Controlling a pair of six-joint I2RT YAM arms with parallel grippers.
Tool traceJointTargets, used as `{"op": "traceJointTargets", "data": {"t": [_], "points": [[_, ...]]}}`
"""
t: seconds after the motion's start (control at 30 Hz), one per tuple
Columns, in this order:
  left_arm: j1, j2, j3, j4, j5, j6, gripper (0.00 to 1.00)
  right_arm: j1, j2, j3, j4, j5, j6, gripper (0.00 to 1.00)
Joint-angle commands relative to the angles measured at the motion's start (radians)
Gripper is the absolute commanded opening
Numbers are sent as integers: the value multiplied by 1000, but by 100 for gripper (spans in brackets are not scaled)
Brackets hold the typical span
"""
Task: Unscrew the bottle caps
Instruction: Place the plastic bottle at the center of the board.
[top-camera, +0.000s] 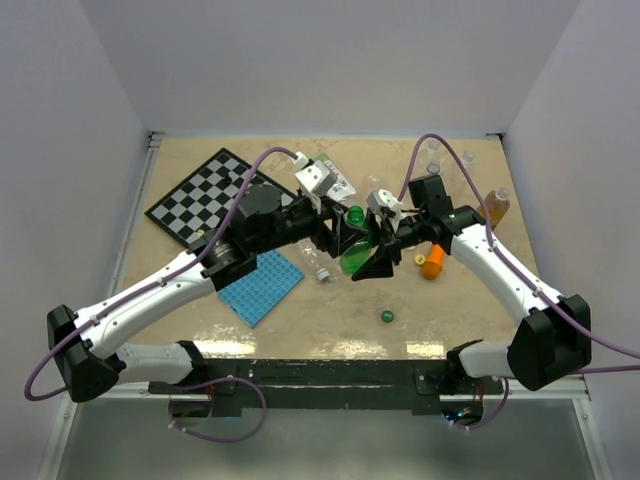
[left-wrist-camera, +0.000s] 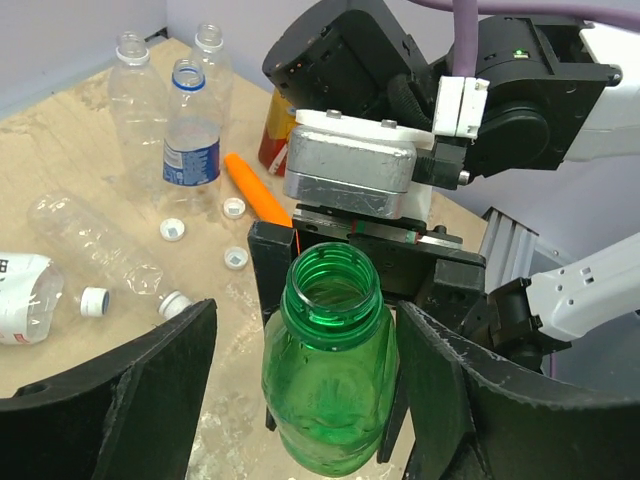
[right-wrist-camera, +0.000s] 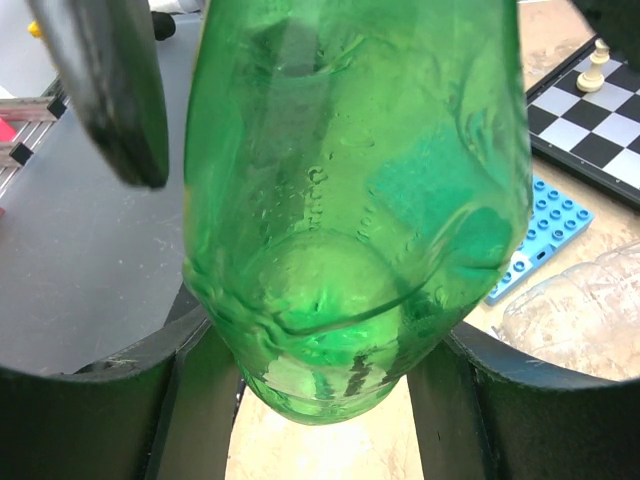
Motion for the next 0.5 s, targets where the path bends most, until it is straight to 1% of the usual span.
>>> {"op": "traceJointTargets", "data": {"t": [0.0,0.03,0.17,0.37,0.47], "points": [[2,11,80,-25,48,22,75,6,-33,-7,39,1,29,20],[4,13,81,-25,48,24,72,8,-33,-8,43,1,32,20],[4,14,93,-23,46,27,69,8,-30,-11,51,2,41,19],[2,10,98,-17,37,27,68,11,-30,-16,57,4,46,19],[4,14,100,-17,34,27,65,11,-33,-14,57,6,47,19]]}}
